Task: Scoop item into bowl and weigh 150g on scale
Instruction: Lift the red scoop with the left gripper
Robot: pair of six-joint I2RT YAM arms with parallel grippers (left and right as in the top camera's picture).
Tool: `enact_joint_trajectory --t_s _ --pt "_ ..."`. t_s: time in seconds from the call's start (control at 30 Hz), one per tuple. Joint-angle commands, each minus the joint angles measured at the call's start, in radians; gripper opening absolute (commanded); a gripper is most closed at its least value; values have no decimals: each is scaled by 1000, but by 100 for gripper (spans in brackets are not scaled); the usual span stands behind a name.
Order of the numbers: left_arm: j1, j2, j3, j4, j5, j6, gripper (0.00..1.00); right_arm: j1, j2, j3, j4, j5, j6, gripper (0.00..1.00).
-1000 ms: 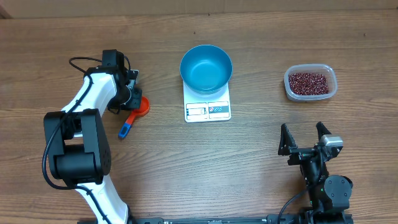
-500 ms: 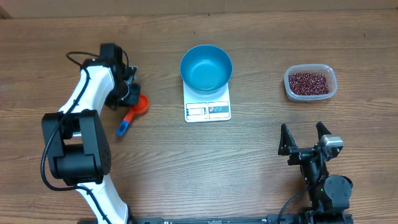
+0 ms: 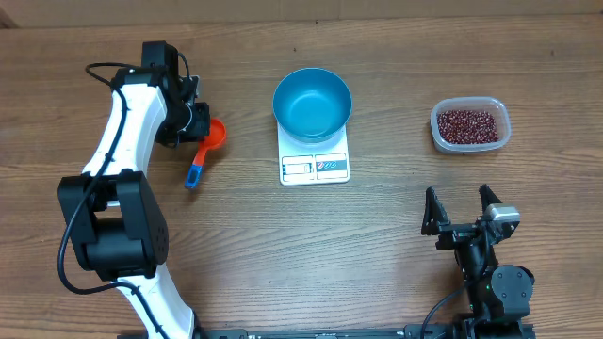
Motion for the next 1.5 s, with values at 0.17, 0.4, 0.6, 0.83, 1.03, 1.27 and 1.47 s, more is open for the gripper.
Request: enact_joint_trajectory --t_s 0.17,0.4,0.6,0.83,1.03,1.27,1.47 --pt "-1 8 97 -79 10 -266 4 8 -11 -11 7 5 4 100" --pt "-1 -57 111 -112 11 -351 4 8 -11 -11 7 6 4 100" --pt "-1 -132 111 -130 11 -419 4 8 -11 -11 7 6 4 100" --pt "-1 -199 111 -189 40 -644 4 8 -11 -11 7 6 4 100" --pt "-2 -213 111 -198 190 -680 4 8 -11 -11 7 5 4 100" --pt "-18 -213 110 -205 217 -838 4 8 -11 -11 7 5 4 100" --pt "-66 -213 110 -216 196 -840 4 8 -11 -11 7 5 4 100"
